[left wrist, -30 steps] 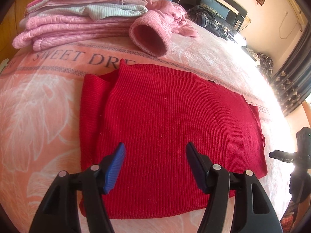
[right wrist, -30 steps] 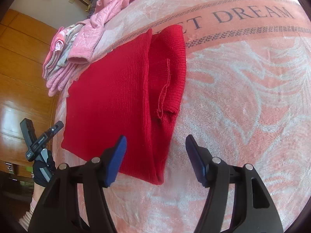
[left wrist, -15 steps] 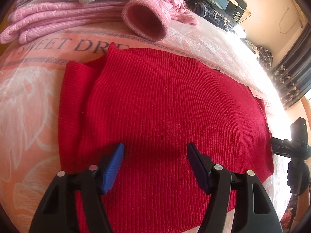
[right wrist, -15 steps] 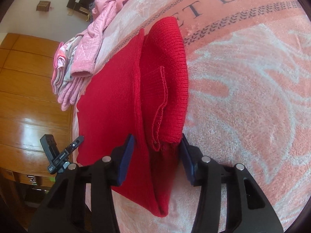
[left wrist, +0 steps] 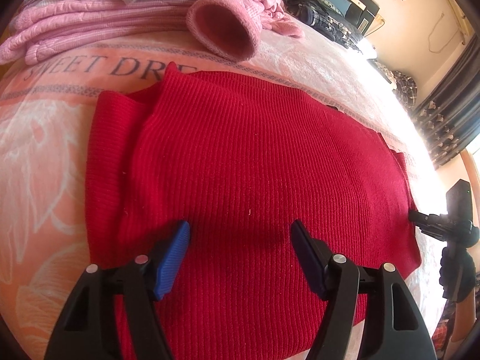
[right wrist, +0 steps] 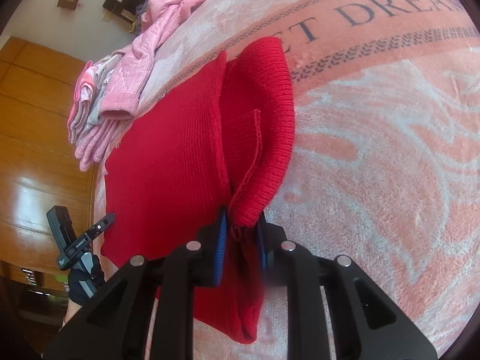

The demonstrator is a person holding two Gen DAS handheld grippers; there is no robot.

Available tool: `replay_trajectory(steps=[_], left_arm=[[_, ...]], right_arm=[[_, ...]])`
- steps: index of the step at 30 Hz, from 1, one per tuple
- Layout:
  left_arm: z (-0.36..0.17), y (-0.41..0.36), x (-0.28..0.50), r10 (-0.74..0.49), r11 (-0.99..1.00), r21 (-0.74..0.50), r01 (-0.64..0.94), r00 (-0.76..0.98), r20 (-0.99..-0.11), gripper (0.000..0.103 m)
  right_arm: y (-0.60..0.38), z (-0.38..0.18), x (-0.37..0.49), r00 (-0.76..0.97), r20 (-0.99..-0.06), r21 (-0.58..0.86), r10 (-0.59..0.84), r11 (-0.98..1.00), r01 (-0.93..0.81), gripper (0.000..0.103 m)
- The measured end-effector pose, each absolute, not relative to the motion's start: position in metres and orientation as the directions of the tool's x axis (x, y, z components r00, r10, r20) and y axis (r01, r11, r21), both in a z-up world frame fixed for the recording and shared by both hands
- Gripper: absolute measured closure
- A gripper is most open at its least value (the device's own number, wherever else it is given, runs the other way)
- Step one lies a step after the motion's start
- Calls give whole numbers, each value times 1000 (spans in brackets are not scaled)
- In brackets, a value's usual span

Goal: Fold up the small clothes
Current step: 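Grasp the ribbed folded edge with the right tool and lift it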

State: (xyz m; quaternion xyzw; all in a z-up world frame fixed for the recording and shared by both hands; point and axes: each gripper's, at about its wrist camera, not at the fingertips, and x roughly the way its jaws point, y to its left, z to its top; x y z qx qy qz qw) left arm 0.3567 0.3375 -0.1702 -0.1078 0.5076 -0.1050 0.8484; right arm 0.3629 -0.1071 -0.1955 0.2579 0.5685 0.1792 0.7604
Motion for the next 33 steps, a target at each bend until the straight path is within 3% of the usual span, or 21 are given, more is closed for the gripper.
replay_trajectory(steps=[7, 11, 22, 27, 33], left_arm=[[-171, 338, 357, -292, 954, -291, 76, 462, -837, 32], [-171, 337, 357, -297, 953, -293, 82, 462, -836, 32], [-172, 339, 356, -314, 947, -308, 91, 466, -827, 31], [-172, 342, 358, -336, 938, -336, 83, 454, -826, 29], [-160, 351, 355, -387, 914, -401, 63, 430, -816, 31]], right_arm=[[-117, -210, 372, 249, -738, 659, 627, 749, 70, 79], [-120, -211, 368, 267, -721, 677, 640, 733, 69, 86], [-118, -210, 368, 276, -732, 669, 622, 734, 121, 87], [-109, -195, 371, 268, -772, 624, 576, 769, 143, 89], [-73, -145, 383, 286, -782, 589, 554, 806, 50, 89]])
